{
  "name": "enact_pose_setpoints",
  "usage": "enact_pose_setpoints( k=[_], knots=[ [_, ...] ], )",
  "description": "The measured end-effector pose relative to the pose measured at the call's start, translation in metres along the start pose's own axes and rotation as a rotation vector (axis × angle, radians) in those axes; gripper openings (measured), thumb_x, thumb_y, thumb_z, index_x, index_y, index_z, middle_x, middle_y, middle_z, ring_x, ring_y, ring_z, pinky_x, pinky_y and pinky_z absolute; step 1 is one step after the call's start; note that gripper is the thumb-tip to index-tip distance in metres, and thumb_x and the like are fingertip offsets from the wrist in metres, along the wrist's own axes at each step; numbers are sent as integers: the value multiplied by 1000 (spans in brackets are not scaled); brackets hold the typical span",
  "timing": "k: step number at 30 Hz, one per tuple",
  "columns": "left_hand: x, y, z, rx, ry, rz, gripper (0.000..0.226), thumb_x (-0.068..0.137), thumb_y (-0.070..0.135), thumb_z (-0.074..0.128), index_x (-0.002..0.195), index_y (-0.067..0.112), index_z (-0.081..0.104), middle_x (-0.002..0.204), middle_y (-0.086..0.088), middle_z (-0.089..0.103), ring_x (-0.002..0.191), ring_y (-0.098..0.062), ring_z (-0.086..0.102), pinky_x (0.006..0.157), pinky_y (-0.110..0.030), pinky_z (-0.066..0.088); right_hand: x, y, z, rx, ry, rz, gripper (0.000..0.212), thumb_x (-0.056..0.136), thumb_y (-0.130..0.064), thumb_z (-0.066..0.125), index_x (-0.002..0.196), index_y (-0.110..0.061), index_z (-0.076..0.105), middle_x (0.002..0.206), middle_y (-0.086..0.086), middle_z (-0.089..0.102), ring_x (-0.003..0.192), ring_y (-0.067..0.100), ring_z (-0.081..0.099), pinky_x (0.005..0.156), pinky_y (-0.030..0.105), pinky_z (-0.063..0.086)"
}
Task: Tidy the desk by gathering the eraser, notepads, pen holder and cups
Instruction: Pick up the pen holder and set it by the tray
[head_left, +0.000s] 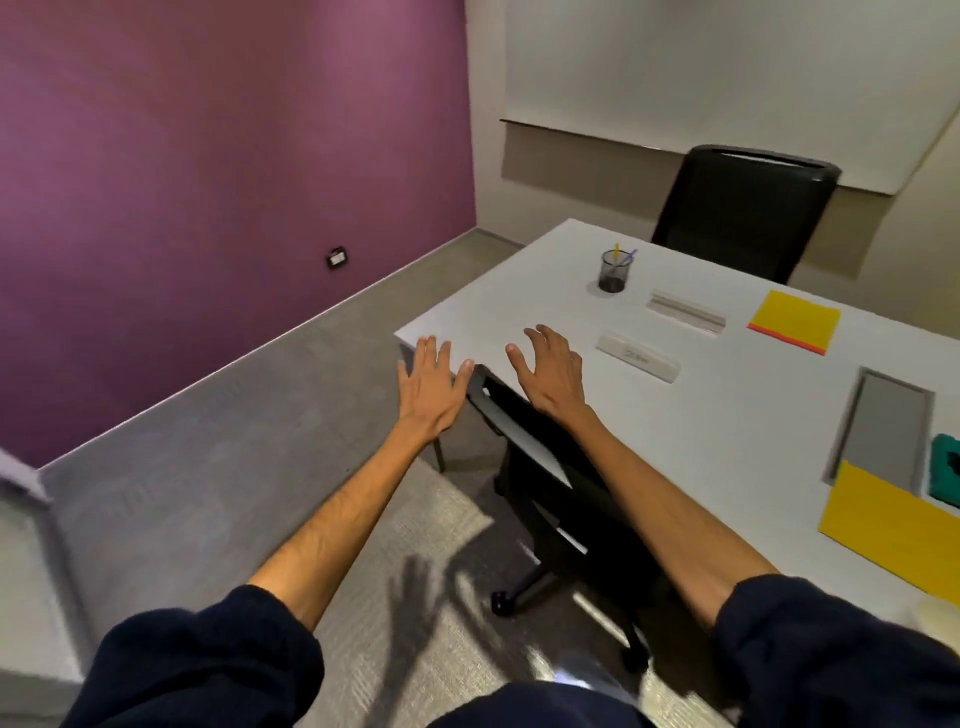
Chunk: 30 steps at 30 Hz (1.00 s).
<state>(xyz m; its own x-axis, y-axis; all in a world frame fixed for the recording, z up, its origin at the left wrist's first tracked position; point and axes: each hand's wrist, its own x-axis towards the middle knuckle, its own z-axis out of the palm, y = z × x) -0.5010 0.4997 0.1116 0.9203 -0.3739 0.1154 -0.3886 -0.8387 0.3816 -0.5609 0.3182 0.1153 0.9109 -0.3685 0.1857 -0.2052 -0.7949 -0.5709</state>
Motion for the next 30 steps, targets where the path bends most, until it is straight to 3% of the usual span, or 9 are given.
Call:
enact_pose_setpoints(
  k=[15,21,30],
  knots=[
    [-13,-220,-33,-14,59,-433,69,103,54,20,158,13,15,167,-5,8,156,-20,2,125,-55,5,61,-162,172,-31,-310,-326,61,102,-54,37,148,-15,41,157,7,35,147,24,31,120,49,25],
    [50,-289,-40,-9,48,-520,69,103,54,21,158,13,13,167,-6,10,156,-21,6,125,-56,7,135,-197,242,-35,-421,-347,64,102,-55,35,152,-16,34,162,9,27,150,26,26,120,50,22],
    [183,-346,-59,55,15,-500,70,103,54,19,158,13,12,167,-7,9,156,-21,5,125,-56,7,266,-239,295,-31,-460,-310,65,102,-55,33,153,-16,31,163,7,24,150,25,25,122,50,22]
  ],
)
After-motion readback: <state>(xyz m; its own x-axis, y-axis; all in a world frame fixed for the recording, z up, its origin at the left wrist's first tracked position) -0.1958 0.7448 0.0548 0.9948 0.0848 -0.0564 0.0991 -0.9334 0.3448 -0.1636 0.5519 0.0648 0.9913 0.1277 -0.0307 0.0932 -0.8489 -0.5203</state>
